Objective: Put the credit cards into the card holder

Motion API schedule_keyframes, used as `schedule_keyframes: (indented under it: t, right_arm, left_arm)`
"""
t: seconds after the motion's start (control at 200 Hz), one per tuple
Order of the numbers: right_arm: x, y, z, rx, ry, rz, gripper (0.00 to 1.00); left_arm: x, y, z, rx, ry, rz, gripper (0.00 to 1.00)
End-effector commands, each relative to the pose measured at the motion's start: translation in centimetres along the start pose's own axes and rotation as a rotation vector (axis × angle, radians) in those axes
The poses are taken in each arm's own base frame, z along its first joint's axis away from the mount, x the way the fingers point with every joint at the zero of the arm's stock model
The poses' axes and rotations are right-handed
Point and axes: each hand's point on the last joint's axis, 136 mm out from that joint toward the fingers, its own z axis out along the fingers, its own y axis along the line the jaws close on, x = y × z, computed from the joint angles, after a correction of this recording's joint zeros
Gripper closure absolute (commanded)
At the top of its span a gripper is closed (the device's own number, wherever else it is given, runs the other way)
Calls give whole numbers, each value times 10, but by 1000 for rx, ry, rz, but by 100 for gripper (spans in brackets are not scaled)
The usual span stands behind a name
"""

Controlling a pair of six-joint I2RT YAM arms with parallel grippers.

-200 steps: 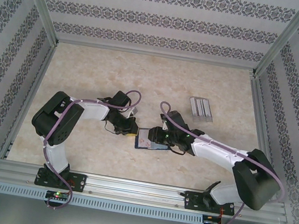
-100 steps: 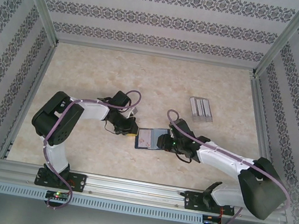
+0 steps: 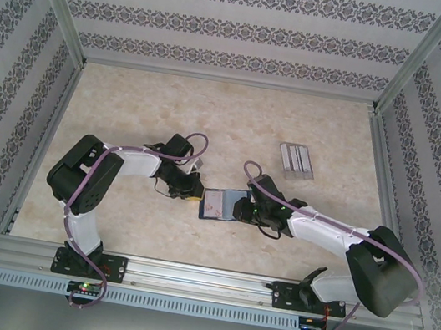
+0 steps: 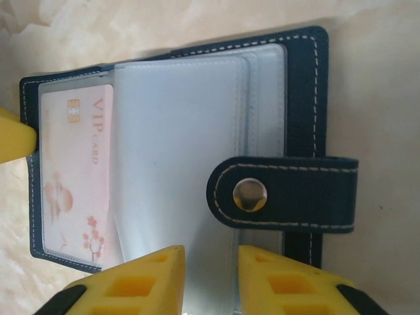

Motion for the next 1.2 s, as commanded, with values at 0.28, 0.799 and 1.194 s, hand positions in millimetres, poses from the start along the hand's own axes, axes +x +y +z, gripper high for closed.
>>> schedule_keyframes:
  t: [0.28,0.799,1.194]
  right_arm:
    - [-6,11,-4,-18,-17,-24,77]
    - [-12,-4,-21,50,-70,-59,78]
    - [-11,15,-10,-27,-26,-73,69]
  left_arm:
    - [2,-3,1,-6,20,10,89]
    - [3,-6,0,3,34,10,73]
    - [2,-9,-3,13,21,10,73]
